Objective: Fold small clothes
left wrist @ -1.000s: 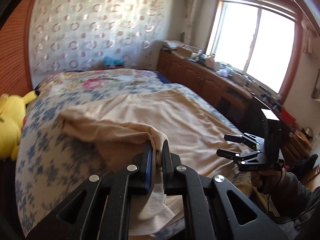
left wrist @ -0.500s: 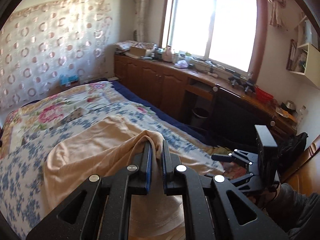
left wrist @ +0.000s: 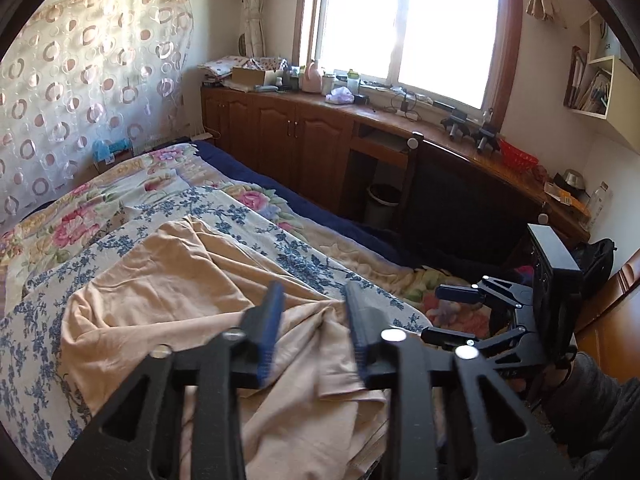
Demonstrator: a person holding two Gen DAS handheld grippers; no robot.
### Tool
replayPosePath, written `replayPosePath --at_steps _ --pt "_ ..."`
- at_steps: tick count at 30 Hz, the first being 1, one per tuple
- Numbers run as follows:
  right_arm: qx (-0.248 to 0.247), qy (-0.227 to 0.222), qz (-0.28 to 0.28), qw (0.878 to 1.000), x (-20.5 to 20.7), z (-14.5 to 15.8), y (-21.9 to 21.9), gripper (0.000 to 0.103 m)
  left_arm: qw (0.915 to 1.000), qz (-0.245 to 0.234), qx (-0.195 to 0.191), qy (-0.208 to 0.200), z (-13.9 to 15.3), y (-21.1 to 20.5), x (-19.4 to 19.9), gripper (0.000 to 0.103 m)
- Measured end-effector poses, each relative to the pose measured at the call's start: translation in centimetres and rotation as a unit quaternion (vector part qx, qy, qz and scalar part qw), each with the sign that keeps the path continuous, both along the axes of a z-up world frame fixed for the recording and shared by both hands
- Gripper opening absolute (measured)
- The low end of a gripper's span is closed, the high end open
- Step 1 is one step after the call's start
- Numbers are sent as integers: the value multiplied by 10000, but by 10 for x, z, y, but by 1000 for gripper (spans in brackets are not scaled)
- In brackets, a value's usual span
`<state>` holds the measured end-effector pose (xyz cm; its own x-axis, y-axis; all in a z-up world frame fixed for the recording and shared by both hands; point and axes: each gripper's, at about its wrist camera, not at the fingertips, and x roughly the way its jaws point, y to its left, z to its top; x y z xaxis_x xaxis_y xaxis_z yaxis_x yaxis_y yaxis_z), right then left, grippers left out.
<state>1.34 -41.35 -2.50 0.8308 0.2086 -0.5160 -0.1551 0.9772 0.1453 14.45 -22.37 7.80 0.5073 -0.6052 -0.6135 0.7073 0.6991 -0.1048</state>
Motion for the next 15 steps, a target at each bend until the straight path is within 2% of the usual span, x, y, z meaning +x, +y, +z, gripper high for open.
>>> replayPosePath --at_steps 1,3,4,5,10,15 --pt "12 0 8 10000 0 1 3 71 10000 19 -14 -2 0 3 1 45" --pt "17 -7 42 10000 3 2 8 71 9999 119 3 25 -2 15 2 58" --pt "8 -7 67 10000 4 3 11 71 9998 176 2 2 -3 23 3 71" --pt "0 -8 95 10000 7 3 7 71 9997 257 -4 -48 -5 32 2 78" --pt "-98 -35 285 9995 17 9 17 71 9965 829 70 -50 -25 85 0 80" --pt "-230 -67 593 9980 31 14 31 71 9872 1583 37 203 -51 147 -1 80"
